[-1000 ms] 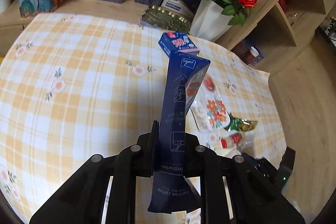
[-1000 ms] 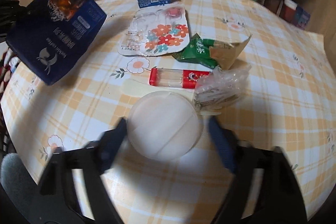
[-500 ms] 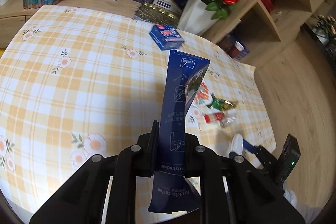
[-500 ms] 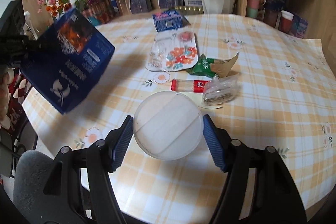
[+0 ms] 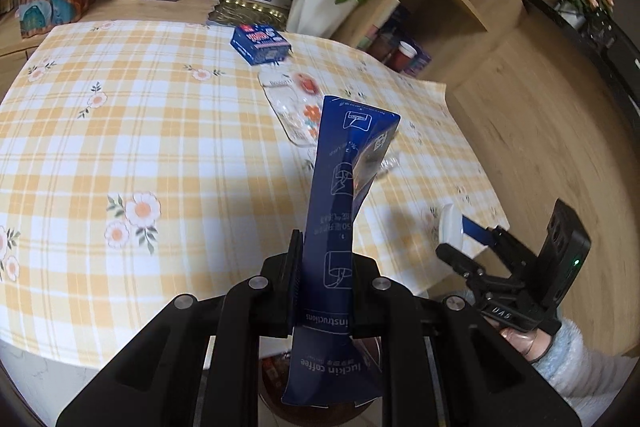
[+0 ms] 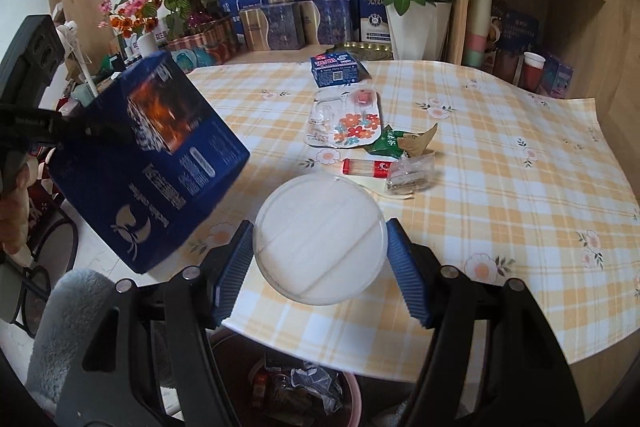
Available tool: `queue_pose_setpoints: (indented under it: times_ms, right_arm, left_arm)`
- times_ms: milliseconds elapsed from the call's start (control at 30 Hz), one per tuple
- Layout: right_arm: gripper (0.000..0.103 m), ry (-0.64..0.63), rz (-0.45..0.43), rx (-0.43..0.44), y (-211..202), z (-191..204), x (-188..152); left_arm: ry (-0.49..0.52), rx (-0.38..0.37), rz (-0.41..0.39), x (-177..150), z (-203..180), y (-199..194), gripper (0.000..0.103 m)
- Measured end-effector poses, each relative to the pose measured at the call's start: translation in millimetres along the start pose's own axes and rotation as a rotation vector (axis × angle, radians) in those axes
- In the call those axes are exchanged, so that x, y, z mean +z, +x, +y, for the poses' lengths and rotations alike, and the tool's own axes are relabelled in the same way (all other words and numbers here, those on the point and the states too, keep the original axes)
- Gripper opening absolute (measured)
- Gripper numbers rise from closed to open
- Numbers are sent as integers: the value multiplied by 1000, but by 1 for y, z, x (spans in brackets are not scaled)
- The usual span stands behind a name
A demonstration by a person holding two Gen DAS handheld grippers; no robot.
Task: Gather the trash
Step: 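Carry the coffee box and lid over the bin and open both tools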
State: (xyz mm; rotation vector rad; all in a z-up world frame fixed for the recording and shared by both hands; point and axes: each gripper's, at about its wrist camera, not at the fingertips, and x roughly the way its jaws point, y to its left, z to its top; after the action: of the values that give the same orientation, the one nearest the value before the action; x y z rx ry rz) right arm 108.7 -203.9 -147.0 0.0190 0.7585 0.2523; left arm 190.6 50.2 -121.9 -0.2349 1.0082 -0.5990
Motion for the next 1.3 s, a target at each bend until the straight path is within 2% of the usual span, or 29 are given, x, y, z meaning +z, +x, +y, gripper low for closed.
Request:
queue_pose_setpoints:
  times_ms: [567,967,1300]
  right_arm:
    - [67,10,-38,1,-45,-3,-65]
    - [67,28,-21,13,-44,-9,-102]
    - [67,45,-43,25,-49,-14,-104]
  left_arm:
    - [138,17,80,-74,-48,5,17]
    - [298,83,175,-130,-72,32,17]
    - [362,26,254,-155,-94,46,17]
